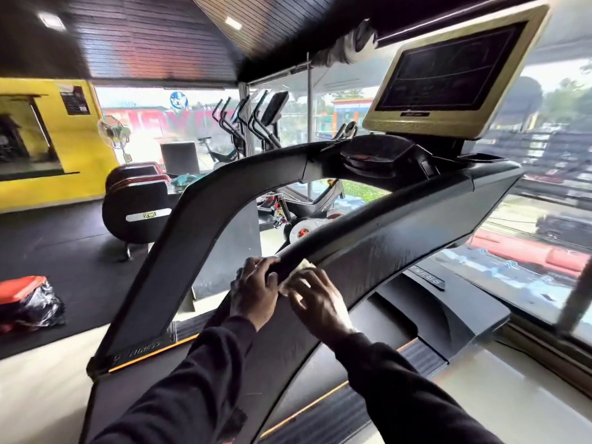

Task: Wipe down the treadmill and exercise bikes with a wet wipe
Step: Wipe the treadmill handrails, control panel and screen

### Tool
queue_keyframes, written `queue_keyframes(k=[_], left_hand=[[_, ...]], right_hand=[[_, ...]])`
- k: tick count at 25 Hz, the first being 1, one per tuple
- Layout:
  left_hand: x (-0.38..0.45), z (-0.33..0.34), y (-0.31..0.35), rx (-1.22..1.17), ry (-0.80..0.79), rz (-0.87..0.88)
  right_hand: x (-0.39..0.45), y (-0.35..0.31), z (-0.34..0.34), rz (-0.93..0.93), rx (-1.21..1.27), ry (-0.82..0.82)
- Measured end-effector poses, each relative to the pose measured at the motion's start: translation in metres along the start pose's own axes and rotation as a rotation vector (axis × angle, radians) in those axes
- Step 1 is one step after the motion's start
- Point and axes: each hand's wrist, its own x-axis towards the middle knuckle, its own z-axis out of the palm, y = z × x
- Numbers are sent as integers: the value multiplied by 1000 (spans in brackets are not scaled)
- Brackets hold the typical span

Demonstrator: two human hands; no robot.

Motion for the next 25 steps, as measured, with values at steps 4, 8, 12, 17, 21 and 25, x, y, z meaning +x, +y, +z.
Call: queue_keyframes(k=[4,8,12,17,21,25], left_hand=[[20,20,25,25,-45,108],[35,34,39,44,-29,176],[39,43,40,138,42,198],[49,53,54,166,26,208],[63,65,73,185,29,221],[75,85,109,225,60,276]], right_hand=[[28,18,-17,376,-11,280],[15,16,-21,119,-36,125],[32,71,-40,282,-92,204],[35,56,-18,408,-106,317],[33,83,-39,70,-47,172],[51,138,-62,490,1,388]])
